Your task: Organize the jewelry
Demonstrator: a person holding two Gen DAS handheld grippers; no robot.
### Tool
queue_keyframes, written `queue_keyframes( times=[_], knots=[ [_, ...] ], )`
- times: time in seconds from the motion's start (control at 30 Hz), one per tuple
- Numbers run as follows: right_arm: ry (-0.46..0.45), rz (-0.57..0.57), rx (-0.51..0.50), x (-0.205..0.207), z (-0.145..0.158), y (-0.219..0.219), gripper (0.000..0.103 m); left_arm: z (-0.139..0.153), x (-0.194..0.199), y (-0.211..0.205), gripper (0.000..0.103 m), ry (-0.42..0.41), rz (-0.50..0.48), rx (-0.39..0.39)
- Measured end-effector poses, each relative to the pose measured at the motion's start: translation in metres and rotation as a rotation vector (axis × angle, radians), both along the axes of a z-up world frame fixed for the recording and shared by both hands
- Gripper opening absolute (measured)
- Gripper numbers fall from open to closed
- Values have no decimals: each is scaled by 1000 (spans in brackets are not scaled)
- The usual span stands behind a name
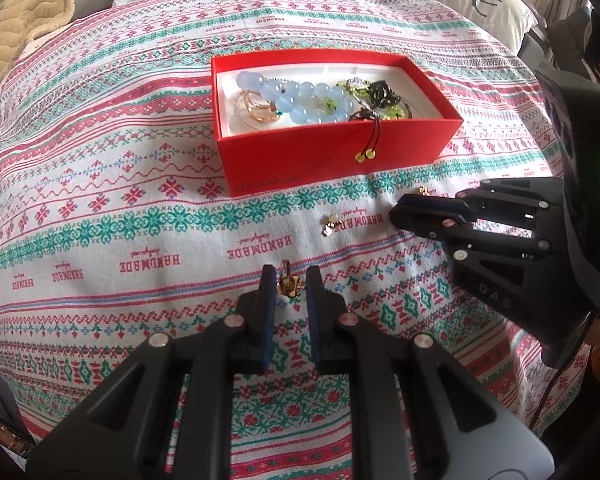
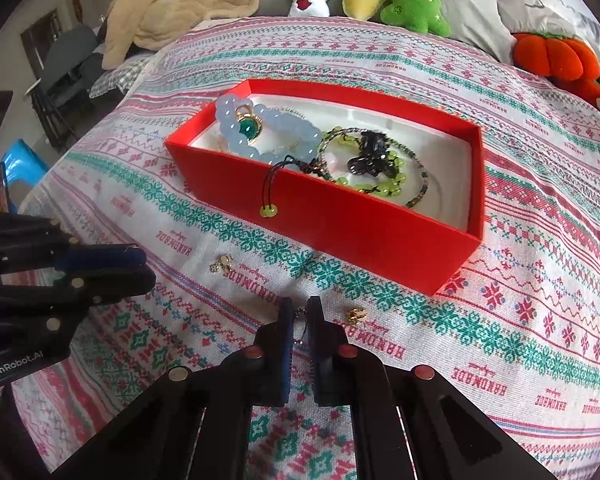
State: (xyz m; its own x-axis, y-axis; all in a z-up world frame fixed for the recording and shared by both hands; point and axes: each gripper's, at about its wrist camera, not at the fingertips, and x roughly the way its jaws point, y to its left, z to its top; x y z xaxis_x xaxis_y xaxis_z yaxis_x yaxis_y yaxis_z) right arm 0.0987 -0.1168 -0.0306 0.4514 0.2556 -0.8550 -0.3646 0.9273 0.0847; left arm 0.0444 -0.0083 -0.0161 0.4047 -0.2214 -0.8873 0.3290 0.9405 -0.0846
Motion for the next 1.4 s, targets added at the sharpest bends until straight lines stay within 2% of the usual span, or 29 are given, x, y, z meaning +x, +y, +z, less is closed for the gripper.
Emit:
queue_keyframes(
  times=[0.4, 0.47, 0.53, 0.63, 0.8, 0.9, 0.97, 1.0, 1.2, 1.4],
  knots=[
    [-45, -29, 73, -5, 27, -14, 6, 10, 0, 9, 16, -34, 29, -25],
    [-44, -29, 78, -7, 24, -13, 10, 9, 0, 8, 16, -31, 26, -22],
    [-24, -18, 64, -9, 17, -9, 14, 7, 0, 6, 16, -27, 20, -17],
    [-7, 0, 7, -10, 6, -1, 14, 5, 0, 4, 16, -22, 14, -13],
    [5, 9, -34, -8, -4, 8, 14, 6, -1, 5, 16, -21, 14, -14],
    [-6, 17, -51, -9, -5, 13, 22, 5, -1, 5, 16, -19, 12, -15],
    [-16, 23, -56, -12, -5, 16, 51, 5, -1, 5, 16, -18, 12, -15],
    [-36, 26, -59, -14, -4, 17, 53, 4, -1, 5, 16, -17, 11, -15],
    [-42, 22, -67, -12, -9, 20, 50, 4, -1, 6, 16, -17, 10, -15],
    [-53, 24, -97, -5, -12, 21, 21, 1, -1, 4, 16, -13, 12, -10]
  ],
)
